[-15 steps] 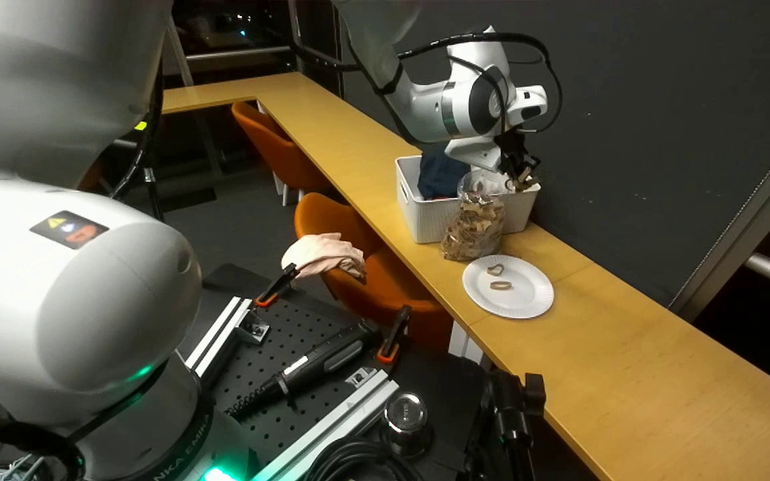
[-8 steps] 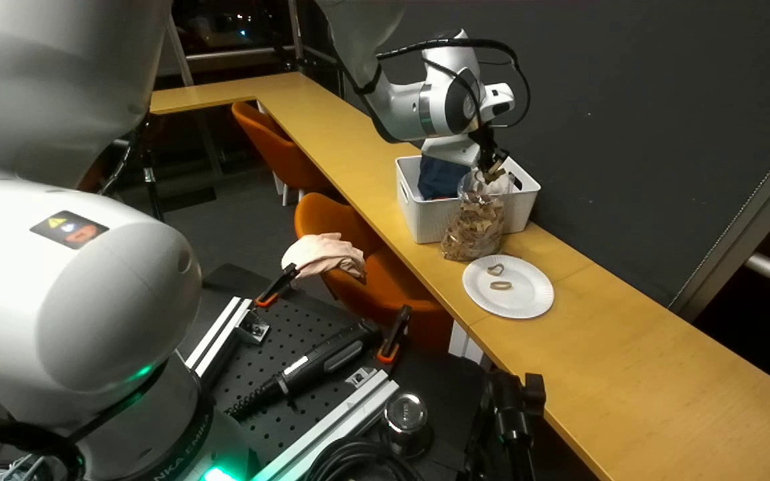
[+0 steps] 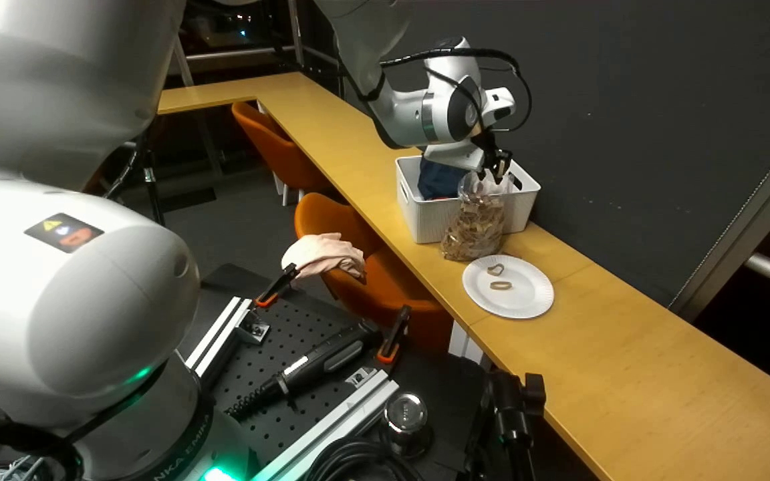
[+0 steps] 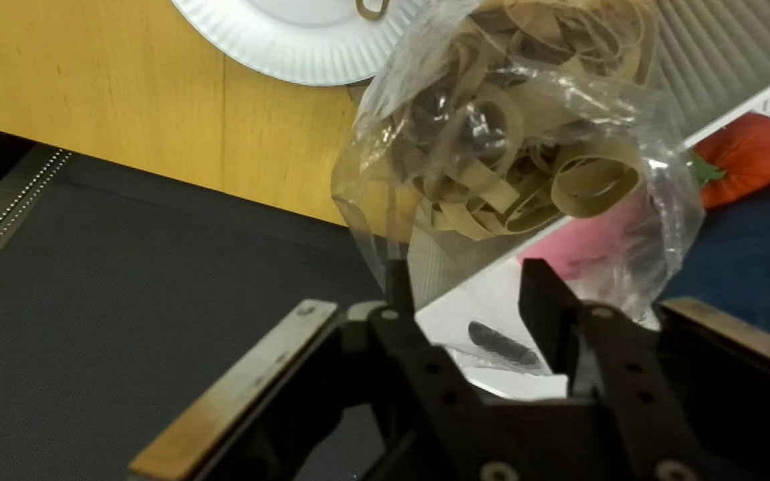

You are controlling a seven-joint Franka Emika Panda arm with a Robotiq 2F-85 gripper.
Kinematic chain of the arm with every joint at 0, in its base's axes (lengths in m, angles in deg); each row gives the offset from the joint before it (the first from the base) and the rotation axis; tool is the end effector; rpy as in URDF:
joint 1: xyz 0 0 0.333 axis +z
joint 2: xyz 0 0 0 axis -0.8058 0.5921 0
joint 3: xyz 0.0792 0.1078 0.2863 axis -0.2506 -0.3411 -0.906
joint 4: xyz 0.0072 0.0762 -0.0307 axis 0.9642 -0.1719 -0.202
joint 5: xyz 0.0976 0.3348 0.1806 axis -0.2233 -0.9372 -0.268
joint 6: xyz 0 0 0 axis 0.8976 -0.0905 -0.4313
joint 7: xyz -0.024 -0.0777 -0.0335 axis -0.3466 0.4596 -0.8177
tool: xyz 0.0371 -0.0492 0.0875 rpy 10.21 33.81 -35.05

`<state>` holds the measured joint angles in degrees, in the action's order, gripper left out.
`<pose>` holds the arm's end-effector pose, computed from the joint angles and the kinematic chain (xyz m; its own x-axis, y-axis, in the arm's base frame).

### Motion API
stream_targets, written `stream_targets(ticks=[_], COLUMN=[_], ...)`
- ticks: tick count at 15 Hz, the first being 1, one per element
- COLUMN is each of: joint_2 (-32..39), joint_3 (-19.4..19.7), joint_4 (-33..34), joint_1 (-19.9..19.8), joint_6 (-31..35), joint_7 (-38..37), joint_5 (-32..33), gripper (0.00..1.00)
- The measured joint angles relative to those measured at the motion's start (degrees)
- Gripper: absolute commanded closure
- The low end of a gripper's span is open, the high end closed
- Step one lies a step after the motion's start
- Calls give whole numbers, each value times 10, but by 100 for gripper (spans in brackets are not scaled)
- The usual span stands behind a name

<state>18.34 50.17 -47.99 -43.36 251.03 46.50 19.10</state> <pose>0.6973 -0.0955 0.2176 0.8499 -0.1771 0.4962 -0.2924 -0.9420 0.1648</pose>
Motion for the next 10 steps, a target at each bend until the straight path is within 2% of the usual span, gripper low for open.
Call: stream_targets(ticks=[3,7,10], joint_2=[1,-4,-23], joint_3=[1,32,63], joint_4=[1,-8,-45], joint_1=[-2,16,37], joint_6=[0,-8,-11], joint_7=[1,-24,-45], joint_5=[0,0,0], gripper=[2,0,0])
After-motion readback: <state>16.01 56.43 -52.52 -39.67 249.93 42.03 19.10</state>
